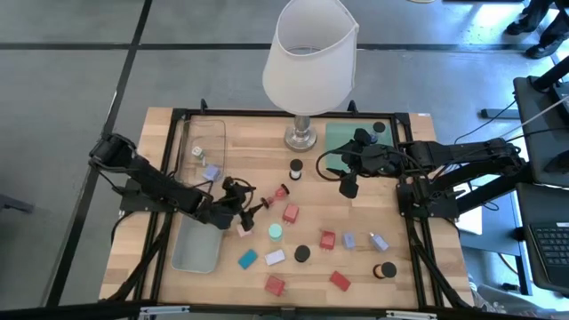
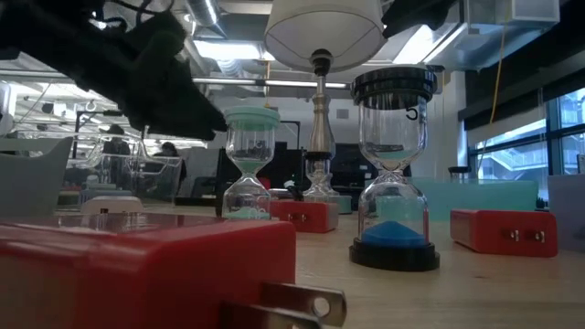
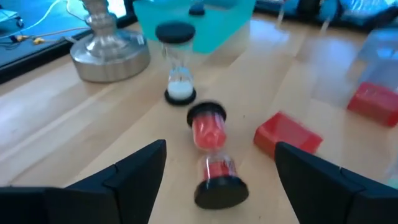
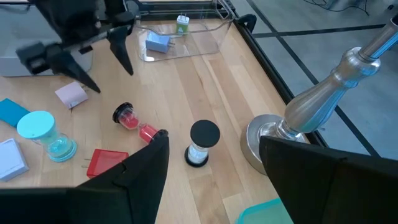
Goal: Pick & Place Office items
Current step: Put the red hourglass into the green bin
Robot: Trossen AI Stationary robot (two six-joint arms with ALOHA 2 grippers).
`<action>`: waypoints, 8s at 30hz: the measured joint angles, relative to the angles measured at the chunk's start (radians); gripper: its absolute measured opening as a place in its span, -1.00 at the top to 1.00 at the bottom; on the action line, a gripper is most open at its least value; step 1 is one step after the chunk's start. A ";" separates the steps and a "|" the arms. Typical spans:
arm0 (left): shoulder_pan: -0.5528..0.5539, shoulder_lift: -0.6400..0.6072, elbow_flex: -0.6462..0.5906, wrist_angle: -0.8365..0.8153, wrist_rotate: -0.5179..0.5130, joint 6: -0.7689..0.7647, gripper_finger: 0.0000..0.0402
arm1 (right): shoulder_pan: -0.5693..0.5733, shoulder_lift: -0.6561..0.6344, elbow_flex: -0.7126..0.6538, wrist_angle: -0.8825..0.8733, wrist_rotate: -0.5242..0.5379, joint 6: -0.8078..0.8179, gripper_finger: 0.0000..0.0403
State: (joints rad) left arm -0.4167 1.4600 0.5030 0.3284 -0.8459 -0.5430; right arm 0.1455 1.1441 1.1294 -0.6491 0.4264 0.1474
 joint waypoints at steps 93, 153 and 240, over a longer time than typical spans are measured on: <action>0.046 0.311 0.095 0.133 -0.076 -0.078 -0.04 | 0.000 0.000 0.000 0.003 0.000 0.000 -0.26; -0.004 0.057 0.098 0.574 -0.077 0.566 -0.05 | 0.002 0.147 0.000 0.207 -0.387 -0.530 -0.26; 0.020 0.057 0.098 0.776 0.086 0.764 -0.05 | 0.002 0.193 0.000 0.492 -0.416 -0.286 -0.44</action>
State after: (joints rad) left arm -0.3970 1.5173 0.6014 1.1046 -0.7603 0.2207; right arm 0.1477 1.3369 1.1294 -0.1574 0.0105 -0.1384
